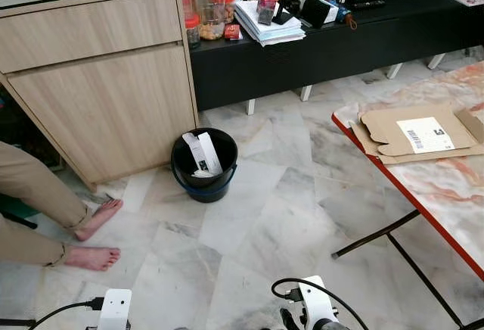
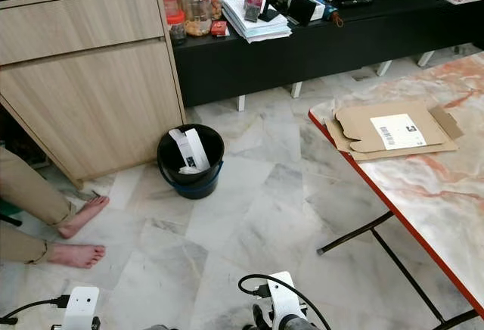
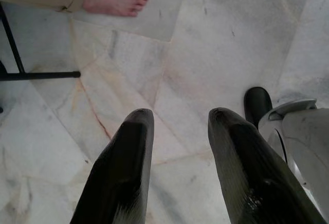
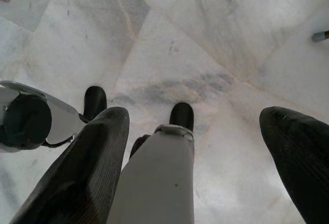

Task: Picking trash to rubbish bin

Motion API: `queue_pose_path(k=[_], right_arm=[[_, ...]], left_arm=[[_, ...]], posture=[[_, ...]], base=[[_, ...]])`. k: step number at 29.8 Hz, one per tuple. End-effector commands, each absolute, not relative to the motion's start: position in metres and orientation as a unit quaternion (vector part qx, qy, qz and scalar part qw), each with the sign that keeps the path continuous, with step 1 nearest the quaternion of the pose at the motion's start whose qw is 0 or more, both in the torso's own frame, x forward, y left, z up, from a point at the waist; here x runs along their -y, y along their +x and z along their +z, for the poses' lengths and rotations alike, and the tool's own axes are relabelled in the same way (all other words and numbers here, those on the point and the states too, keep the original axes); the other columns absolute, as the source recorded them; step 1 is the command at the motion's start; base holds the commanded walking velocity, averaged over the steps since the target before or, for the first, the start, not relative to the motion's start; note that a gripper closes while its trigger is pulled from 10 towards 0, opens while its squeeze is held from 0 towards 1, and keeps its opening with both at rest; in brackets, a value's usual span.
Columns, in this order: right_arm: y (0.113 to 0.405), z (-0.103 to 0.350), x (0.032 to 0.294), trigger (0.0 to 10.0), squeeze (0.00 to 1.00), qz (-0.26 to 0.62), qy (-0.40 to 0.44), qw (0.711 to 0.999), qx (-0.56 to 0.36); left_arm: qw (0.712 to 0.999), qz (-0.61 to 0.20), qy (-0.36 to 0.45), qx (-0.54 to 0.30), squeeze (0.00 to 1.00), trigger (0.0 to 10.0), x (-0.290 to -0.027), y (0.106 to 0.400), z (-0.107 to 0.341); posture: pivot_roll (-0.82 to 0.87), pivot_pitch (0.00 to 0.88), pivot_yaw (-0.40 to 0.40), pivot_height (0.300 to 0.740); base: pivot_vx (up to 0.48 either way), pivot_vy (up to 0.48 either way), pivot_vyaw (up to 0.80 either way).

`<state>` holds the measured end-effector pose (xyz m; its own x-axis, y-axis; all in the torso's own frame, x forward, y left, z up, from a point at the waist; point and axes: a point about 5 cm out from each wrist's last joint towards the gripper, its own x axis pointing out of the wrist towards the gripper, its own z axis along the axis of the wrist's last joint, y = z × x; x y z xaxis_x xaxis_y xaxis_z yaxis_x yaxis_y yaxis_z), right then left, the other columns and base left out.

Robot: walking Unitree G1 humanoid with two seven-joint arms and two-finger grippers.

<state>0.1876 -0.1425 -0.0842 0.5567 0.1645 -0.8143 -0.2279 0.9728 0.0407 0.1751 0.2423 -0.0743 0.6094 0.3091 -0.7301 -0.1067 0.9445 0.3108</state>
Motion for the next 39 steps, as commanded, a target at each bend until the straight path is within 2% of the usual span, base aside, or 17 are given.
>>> queue_pose_path(k=[1, 14, 19, 39], right_arm=[[0.1842, -0.086, 0.1437, 10.0, 0.0, 0.112, -0.039, 0.878, -0.463], [0.1853, -0.0855, 0.1434, 10.0, 0.0, 0.111, -0.039, 0.879, -0.462], [0.185, -0.0856, 0.1446, 10.0, 0.0, 0.108, -0.039, 0.879, -0.462], [0.1822, -0.0871, 0.1466, 10.0, 0.0, 0.101, -0.038, 0.877, -0.467]], left_arm=[[0.88, 0.114, 0.123, -0.444, 0.0, 10.0, -0.2441, 0.1674, -0.078], [0.881, 0.113, 0.119, -0.443, 0.0, 10.0, -0.2433, 0.1701, -0.0772], [0.88, 0.117, 0.117, -0.446, 0.0, 10.0, -0.2437, 0.1691, -0.0777], [0.88, 0.119, 0.119, -0.445, 0.0, 10.0, -0.2442, 0.1678, -0.0779]], posture=[[0.14, 0.126, -0.023, 0.74], [0.14, 0.128, -0.023, 0.74], [0.14, 0.133, -0.024, 0.74], [0.14, 0.154, -0.024, 0.74]], base=[[0.0, 0.0, -0.76], [0.0, 0.0, -0.77], [0.0, 0.445, -0.77], [0.0, 0.0, -0.77]])
